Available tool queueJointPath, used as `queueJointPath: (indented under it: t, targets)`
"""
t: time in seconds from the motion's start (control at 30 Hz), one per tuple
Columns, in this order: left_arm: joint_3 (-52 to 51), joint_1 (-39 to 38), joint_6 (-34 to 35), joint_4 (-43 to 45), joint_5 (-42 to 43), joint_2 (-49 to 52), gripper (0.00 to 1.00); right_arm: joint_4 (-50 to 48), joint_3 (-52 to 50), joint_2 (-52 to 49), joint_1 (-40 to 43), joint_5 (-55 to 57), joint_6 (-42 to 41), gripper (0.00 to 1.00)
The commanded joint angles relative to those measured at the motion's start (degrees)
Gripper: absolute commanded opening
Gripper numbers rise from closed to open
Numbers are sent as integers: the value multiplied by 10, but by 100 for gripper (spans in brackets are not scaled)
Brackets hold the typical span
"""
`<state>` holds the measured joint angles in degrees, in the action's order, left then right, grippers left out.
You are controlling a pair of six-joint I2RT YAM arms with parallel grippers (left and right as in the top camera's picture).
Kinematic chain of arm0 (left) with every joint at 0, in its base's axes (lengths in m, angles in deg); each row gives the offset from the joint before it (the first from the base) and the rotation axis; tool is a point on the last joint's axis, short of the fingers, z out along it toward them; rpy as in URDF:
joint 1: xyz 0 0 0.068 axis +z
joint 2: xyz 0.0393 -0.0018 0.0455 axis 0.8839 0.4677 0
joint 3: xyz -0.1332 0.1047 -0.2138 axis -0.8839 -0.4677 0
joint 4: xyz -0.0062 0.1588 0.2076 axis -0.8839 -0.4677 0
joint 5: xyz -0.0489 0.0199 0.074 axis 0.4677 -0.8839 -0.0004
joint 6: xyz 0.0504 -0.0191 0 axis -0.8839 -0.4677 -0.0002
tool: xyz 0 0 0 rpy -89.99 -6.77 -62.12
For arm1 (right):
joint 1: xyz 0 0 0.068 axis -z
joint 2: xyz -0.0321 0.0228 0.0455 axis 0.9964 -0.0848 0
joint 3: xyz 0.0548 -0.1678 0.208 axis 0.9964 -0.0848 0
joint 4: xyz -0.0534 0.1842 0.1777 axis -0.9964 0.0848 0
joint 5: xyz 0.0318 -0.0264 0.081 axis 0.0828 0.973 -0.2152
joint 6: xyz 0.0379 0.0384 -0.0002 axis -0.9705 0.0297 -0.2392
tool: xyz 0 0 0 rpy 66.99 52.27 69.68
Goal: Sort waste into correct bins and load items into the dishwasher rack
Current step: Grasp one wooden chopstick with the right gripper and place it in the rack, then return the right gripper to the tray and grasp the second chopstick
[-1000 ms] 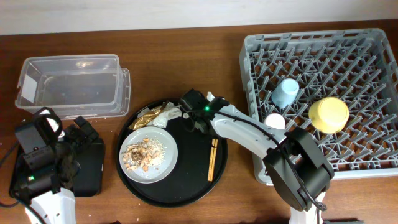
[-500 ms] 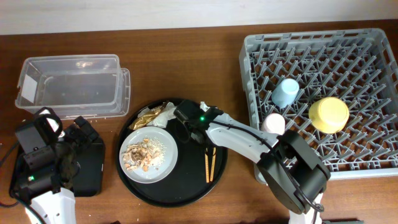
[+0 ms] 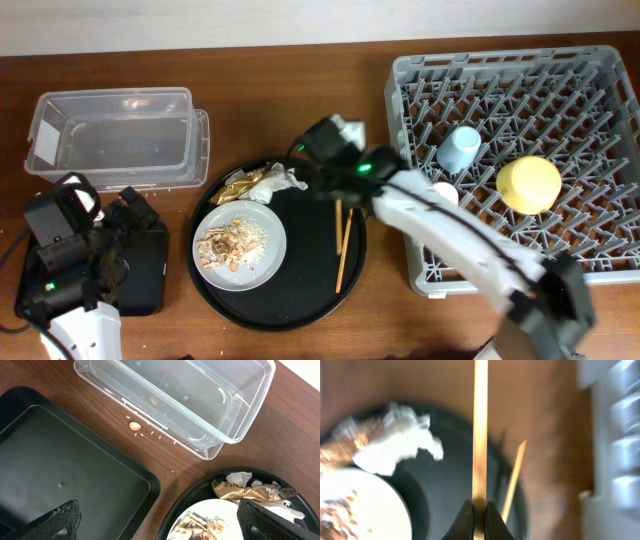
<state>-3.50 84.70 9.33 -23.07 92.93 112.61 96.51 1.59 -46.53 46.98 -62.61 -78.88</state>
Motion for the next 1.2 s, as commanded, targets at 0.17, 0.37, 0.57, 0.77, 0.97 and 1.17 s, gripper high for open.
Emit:
queueJointPath:
  t: [0.17,0.37,0.57,0.77,0.97,1.17]
  targets:
    - [8,2,4,1,-2,-1,99,-78,10,59,223,-24,247,4]
    - [8,2,4,1,-2,-1,99,-181,9,21,316,-133,334,4]
    - [8,2,3,1,-2,-1,99,-203,9,-61,322,-262,363,4]
    - [8,2,3,1,-2,-1,99,-178,9,-64,322,-265,361,37]
    - [8,2,4,1,-2,-1,99,-139,11,-44,322,-271,318,50]
    - [8,2,4,1,-2,-1,99,-14,19,52,295,-489,318,54]
